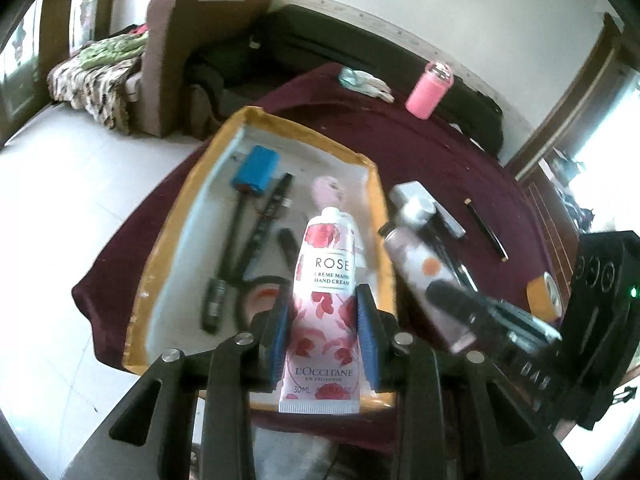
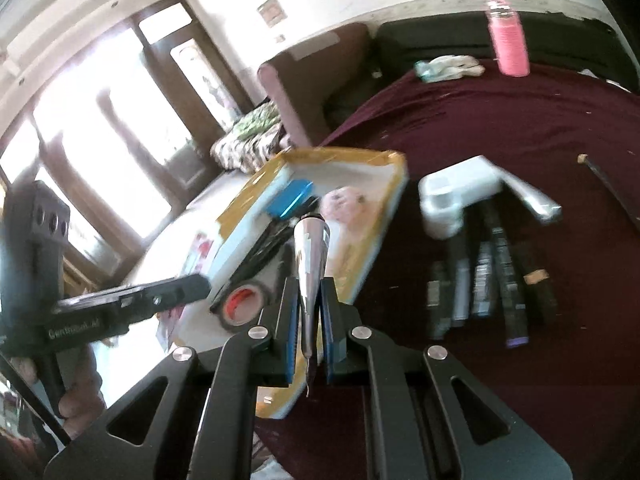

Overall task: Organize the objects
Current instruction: 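Carry both tubes over the tray and open both tools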

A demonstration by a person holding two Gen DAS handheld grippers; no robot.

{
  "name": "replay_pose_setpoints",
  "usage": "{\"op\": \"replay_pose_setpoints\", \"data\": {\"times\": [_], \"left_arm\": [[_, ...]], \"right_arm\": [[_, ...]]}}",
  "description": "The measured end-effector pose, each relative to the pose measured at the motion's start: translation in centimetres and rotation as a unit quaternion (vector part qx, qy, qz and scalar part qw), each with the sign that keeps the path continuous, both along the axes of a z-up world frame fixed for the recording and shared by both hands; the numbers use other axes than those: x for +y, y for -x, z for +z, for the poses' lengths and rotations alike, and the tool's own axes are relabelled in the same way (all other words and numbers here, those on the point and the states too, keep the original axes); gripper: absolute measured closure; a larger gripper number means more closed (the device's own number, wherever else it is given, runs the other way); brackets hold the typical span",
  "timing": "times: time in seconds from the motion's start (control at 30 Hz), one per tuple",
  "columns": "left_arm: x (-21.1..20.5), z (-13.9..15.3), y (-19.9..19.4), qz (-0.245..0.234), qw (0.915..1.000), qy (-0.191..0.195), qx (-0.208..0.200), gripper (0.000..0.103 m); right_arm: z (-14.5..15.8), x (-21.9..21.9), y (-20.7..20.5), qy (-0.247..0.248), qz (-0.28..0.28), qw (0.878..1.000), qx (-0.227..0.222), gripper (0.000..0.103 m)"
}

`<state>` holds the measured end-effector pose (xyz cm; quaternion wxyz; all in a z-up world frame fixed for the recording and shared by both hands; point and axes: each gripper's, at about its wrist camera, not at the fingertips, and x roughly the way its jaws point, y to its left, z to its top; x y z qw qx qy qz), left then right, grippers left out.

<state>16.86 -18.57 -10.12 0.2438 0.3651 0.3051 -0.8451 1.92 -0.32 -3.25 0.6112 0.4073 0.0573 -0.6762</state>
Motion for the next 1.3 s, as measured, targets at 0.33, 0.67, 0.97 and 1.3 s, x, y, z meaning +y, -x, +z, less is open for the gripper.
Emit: {"op": "replay_pose_setpoints", "data": {"times": [0.33, 0.67, 0.97, 1.3], "left_arm": [[-3.7, -2.2, 0.4, 0.017, 0.9995, -0.015, -0.023, 0.076], [-5.6, -3.4, 0.9, 0.016, 0.9986, -0.019, -0.047, 0.076], [-7.2, -3.8, 1.8, 0.006, 0.9965, -0.011, -0.083, 0.076], [-7.2, -4.7, 2.4, -0.011, 0.9927, -0.003, -0.120, 0.076]], "right_arm": [[-1.7, -4.6, -2.8, -0.049, 0.005, 0.998, 0.032, 0.095], [-3.1, -5.9, -3.6, -0.082, -0.005, 0.995, 0.050, 0.095], [-3.6, -6.4, -4.3, -0.098, -0.011, 0.993, 0.057, 0.095], [-4.1, -6.1, -3.9, -0.099, -0.010, 0.994, 0.037, 0.094]]}}
